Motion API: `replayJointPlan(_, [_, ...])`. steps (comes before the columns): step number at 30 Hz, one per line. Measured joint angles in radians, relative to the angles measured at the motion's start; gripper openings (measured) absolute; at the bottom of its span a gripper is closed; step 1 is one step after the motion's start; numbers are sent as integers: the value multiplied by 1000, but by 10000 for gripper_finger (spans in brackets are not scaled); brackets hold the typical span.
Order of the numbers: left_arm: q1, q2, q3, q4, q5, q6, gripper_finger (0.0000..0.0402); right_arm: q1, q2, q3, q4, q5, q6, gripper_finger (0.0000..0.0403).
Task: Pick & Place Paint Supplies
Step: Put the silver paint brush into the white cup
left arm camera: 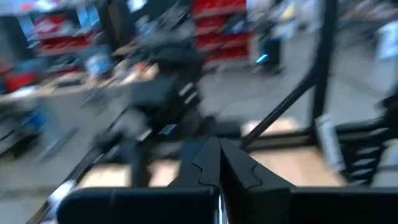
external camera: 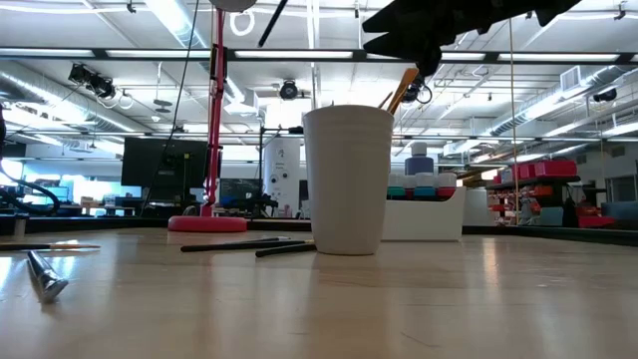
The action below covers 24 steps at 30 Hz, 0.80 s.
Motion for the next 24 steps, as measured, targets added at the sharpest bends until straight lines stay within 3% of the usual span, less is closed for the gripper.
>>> replayJointPlan(6, [-6, 89, -16, 188, 109, 9, 1, 0, 0, 0, -4, 0, 7, 194])
replayJointPlan(13, [-8, 259, -25, 452, 117, 93, 1, 0, 0, 0, -17, 48, 8, 194])
replayJointPlan(17, [-8, 331, -24, 490, 96, 86, 1, 0, 0, 0, -73, 125, 7, 194])
replayJointPlan(24, [-1, 403, -25, 486, -39, 36, 1, 0, 0, -1, -173, 214, 18, 194])
